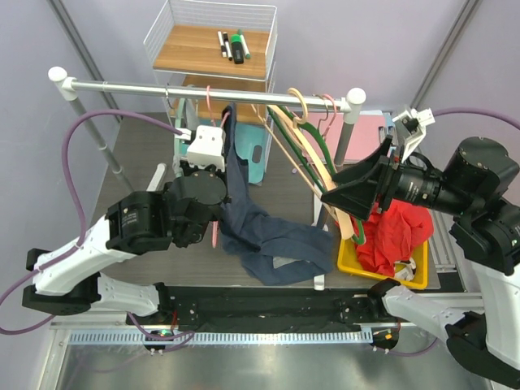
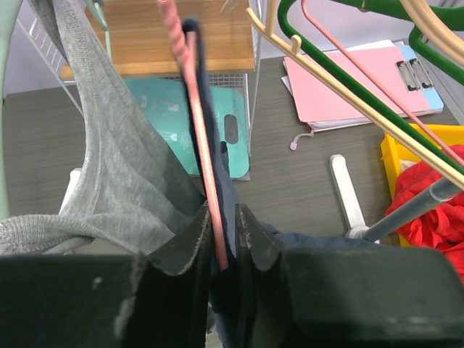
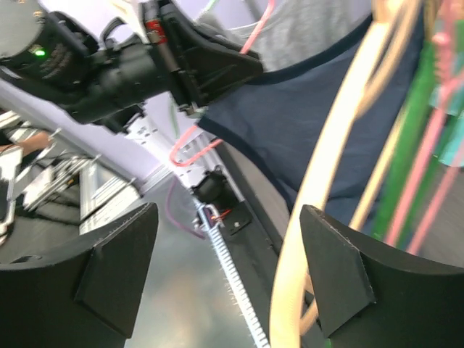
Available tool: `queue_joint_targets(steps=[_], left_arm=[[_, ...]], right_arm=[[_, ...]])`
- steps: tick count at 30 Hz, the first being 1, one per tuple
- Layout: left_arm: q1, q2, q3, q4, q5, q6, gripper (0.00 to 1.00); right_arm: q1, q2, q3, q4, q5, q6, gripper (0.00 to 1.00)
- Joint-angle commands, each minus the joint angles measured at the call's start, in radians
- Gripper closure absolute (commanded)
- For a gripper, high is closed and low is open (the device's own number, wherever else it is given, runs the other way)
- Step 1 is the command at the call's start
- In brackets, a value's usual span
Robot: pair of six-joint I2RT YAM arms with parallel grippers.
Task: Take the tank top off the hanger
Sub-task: Pick up the hanger.
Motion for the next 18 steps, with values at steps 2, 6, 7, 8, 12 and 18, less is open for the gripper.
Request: queue_joint_targets(steps=[2,6,7,8,12,18], left_arm=[[0.004,-0.008,0.025,0.029,-0.014,-0.005,0.89],[0.004,-0.002,0.051,0.022,-0.011,0.003,0.97],[0.004,0.001,0.058,0.021,-0.011,0.003,1.00],[0.004,0.003,0.074,0.018,-0.010,0.002,1.00],[0.004,0.024,0.142,-0.020,-0.008,-0.009,1.00],[0.002,0.009,0.190,-0.053,0.029,-0.027,1.00]], right_arm=[[0.003,-0.093,-0.062,0.024,0.183,-0.054,0.15],[0.005,-0.170,-0.126,0.062,0.283,-0.019,0.14],[0.005,-0.198,-0.134,0.073,0.290,-0.014,0.14],[0.005,-0.207,-0.142,0.074,0.293,-0.002,0.14],[0.005,-0.239,-0.134,0.073,0.302,0.013,0.14],[0.005,-0.262,-0.127,0.029,0.346,0.004,0.12]])
